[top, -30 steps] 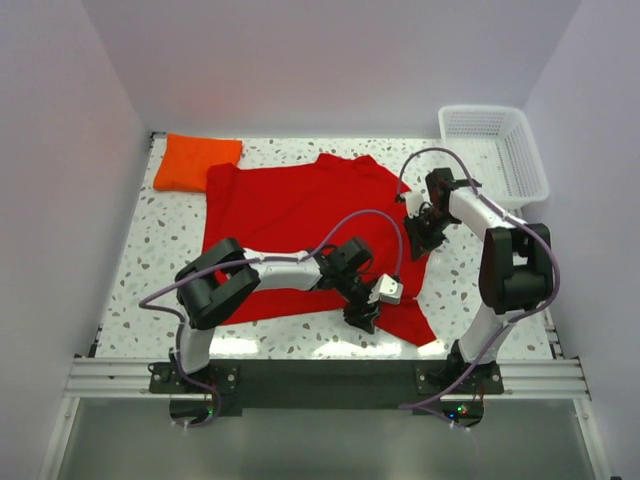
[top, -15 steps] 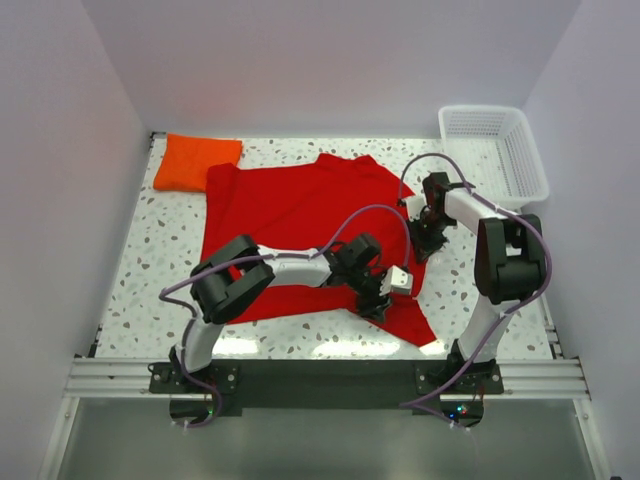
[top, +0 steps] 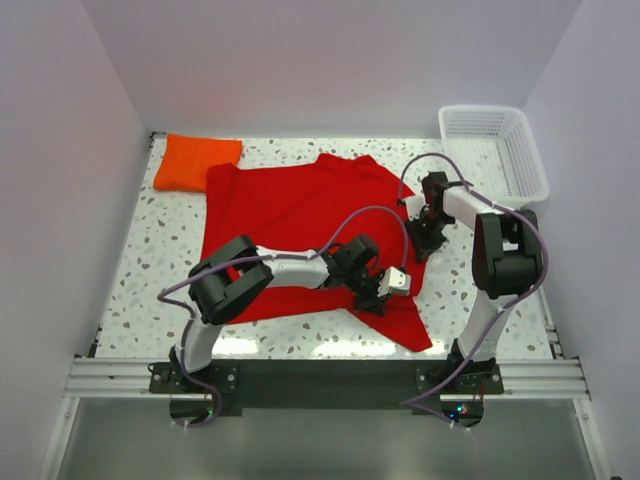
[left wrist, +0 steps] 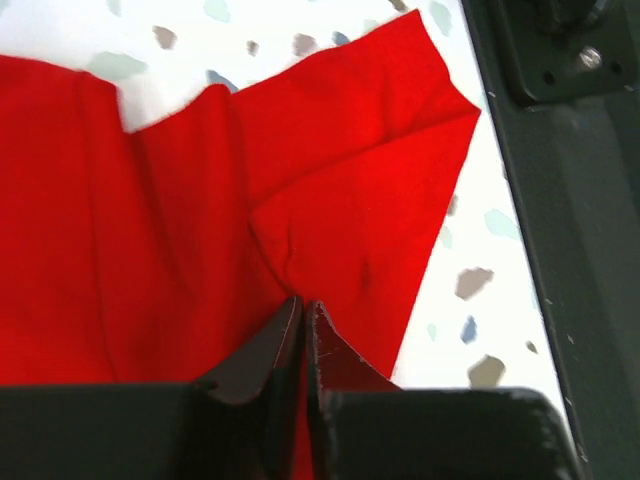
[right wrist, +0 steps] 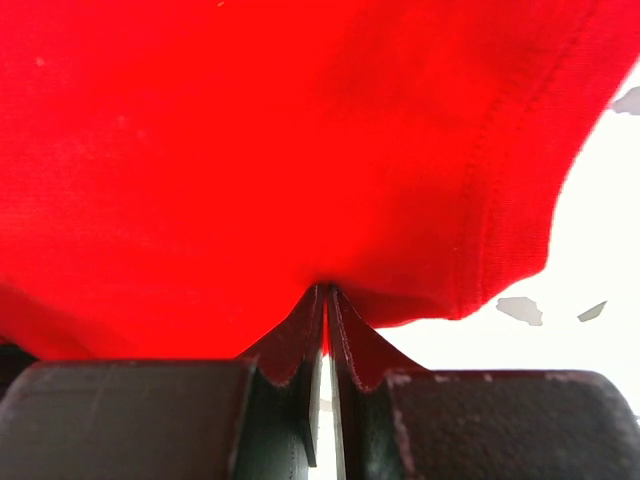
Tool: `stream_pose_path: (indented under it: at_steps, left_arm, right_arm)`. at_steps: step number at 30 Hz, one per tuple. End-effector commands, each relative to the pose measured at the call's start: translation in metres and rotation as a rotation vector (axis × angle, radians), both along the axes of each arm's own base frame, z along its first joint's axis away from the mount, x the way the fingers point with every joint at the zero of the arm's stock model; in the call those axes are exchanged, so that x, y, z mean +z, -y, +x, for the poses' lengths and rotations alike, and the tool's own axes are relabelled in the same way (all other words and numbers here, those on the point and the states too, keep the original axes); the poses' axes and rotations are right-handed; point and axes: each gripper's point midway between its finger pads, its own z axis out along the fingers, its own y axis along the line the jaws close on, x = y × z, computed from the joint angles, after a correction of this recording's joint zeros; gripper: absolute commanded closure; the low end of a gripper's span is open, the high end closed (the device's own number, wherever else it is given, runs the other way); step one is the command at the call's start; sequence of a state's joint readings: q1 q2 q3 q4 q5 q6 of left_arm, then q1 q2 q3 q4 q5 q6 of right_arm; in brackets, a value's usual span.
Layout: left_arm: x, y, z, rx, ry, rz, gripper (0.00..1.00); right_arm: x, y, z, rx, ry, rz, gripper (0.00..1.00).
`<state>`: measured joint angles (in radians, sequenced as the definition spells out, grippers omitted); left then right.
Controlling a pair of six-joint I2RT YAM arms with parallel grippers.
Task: Fold and stack the t-shirts
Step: Flatten the tshirt out
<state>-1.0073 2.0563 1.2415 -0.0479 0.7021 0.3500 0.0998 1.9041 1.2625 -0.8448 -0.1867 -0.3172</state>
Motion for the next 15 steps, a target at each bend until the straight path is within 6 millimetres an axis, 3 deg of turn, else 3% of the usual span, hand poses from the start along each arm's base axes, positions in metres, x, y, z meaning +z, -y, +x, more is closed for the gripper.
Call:
stream_pose_path:
  at_steps: [1,3,6,10,15]
  left_arm:
    - [0.037,-0.002,-0.007,-0.061,0.051,-0.104,0.92]
    - [0.051,-0.006,-0.014,-0.081,0.064,-0.137,0.95]
    - [0.056,-0.014,-0.031,-0.152,0.088,-0.168,1.0]
    - [0.043,-0.034,-0.063,-0.295,0.092,-0.125,1.0]
    - [0.025,-0.061,-0.078,-0.402,0.154,-0.094,1.0]
  right_arm:
    - [0.0,0.008,0.022,-0.027,0.053,-0.026,0.91]
    - [-0.001,0.009,0.025,-0.032,0.053,-0.032,0.91]
    - [-0.003,0.011,0.028,-0.033,0.054,-0.038,0.91]
    - [-0.004,0.015,0.03,-0.031,0.047,-0.043,0.92]
    - [-0.002,0.017,0.031,-0.022,0.046,-0.043,0.92]
